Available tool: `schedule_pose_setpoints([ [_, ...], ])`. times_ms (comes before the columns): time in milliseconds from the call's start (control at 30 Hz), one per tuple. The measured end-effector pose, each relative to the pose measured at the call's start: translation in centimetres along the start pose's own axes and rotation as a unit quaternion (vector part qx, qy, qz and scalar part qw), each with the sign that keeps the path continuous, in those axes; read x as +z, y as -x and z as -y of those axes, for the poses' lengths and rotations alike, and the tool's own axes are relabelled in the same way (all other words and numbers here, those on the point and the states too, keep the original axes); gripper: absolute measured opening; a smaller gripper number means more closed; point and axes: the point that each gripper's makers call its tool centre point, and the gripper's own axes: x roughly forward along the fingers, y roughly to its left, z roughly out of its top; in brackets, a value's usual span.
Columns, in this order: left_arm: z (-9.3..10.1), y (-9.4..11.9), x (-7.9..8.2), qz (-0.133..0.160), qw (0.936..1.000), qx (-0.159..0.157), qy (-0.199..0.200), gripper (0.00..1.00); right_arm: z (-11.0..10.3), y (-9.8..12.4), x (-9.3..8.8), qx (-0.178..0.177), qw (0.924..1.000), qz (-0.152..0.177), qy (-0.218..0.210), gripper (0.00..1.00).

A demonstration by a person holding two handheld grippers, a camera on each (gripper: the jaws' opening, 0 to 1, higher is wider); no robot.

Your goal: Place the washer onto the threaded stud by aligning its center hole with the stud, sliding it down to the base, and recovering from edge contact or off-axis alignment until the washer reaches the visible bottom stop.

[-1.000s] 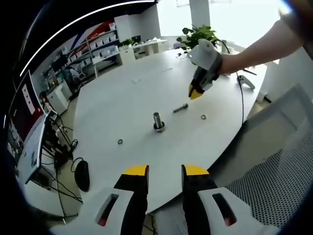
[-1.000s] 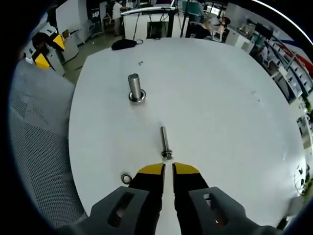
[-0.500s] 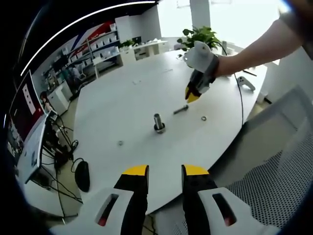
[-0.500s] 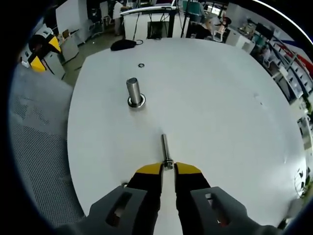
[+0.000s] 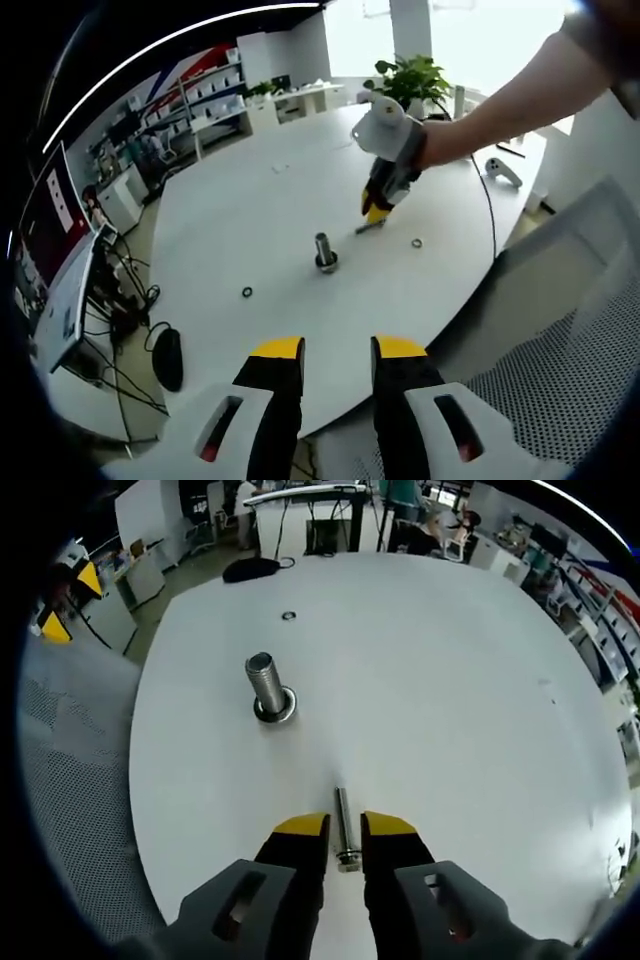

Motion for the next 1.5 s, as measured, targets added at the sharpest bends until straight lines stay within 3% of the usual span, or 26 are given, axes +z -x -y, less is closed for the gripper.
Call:
schedule_pose_setpoints([
  [567, 0.2, -0.1, -0.1, -0.001, 1.0000, -0.004, 0.003, 0.24, -0.4, -2.1, -0.1, 0.017, 0.9996, -0.020, 0.007, 0.16],
  [1100, 0.2, -0.1, 0.0, 0.001, 1.0000, -0.007, 0.003, 0.24, -0.1, -2.1, 0.0, 0.020, 0.9996, -0.016, 0.011, 0.10],
  [1500, 0.5, -0.2, -0.1, -0.006, 0.9999, -0.012, -0.004, 0.24, 0.7, 1.0, -0.3, 0.001, 0.9996, 0.026, -0.007, 0.09],
])
